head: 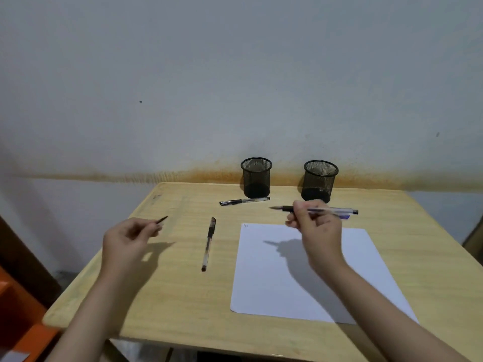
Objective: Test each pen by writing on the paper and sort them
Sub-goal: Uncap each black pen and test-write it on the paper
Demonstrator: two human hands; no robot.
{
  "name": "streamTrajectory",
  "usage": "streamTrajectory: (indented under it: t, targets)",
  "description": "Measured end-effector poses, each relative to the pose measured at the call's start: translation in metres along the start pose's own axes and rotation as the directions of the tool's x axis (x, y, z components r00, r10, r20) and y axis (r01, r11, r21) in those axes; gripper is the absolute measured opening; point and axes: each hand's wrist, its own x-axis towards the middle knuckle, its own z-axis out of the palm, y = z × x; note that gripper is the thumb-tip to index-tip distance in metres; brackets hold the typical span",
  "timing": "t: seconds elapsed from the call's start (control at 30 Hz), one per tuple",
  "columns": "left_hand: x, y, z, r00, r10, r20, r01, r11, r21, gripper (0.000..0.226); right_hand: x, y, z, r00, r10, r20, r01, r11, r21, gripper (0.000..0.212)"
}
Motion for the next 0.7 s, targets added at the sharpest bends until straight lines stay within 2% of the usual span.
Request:
streamTrajectory:
  t: [0.17, 0.23, 0.4, 0.57, 0.63, 0.7]
  targets:
    - [-0.002, -0.026, 0.017, 0.987, -0.098, 0.128, 0.063, 0.965, 0.253, 0.012, -0.007, 0.013, 0.008, 0.990, 0.111, 0.091, -0.107, 0.993, -0.043, 0.012]
    - [0.000, -0.033, 0.026, 0.985, -0.119, 0.124, 0.074, 0.944, 0.321, 0.011, -0.012, 0.017, 0.013, 0.985, 0.146, 0.087, -0.144, 0.989, -0.024, 0.011]
    - [0.005, -0.054, 0.032, 0.988, -0.065, 0.140, -0.021, 0.840, 0.542, 0.008, -0.015, 0.023, 0.014, 0.973, 0.216, 0.077, -0.214, 0.976, -0.045, 0.010]
    - [0.007, -0.055, 0.035, 0.989, -0.070, 0.129, -0.019, 0.812, 0.584, 0.020, -0.012, 0.027, 0.012, 0.961, 0.266, 0.080, -0.262, 0.964, -0.053, 0.011]
    - [0.003, -0.049, 0.040, 0.992, -0.063, 0.106, -0.008, 0.824, 0.566, 0.025, -0.009, 0.028, 0.009, 0.959, 0.265, 0.102, -0.259, 0.964, -0.062, 0.006]
    - [-0.007, -0.036, 0.050, 0.992, -0.014, 0.128, -0.055, 0.852, 0.521, 0.032, -0.003, 0.030, 0.007, 0.956, 0.263, 0.127, -0.255, 0.964, -0.079, 0.005]
